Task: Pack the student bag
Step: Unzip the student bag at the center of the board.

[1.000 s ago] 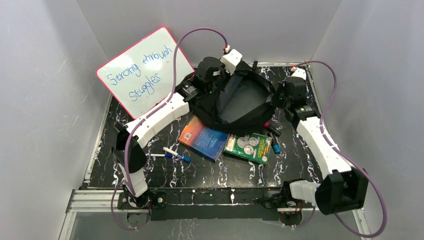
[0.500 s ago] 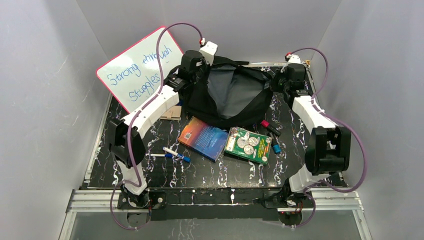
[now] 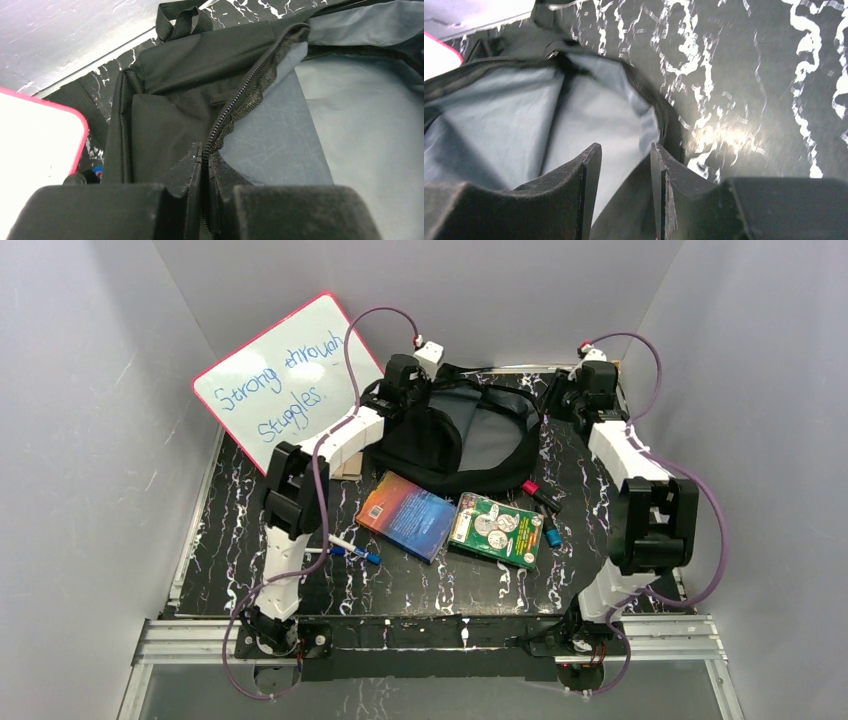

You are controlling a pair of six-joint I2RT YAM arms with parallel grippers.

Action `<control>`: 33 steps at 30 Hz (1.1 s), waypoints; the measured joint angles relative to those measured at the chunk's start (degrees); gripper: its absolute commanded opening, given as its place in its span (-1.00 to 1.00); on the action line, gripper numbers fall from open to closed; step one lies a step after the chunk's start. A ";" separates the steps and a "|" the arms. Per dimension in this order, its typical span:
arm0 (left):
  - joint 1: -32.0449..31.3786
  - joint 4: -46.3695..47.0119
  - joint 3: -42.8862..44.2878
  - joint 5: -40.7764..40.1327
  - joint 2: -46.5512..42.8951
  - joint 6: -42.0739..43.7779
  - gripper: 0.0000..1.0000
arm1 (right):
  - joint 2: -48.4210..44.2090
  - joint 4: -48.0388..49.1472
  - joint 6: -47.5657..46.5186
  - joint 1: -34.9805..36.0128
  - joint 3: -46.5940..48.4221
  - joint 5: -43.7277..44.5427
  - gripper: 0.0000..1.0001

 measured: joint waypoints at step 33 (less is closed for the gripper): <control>6.05 1.84 1.55 4.63 9.09 4.00 0.36 | -40.44 -12.04 10.27 0.07 -29.24 -16.35 0.08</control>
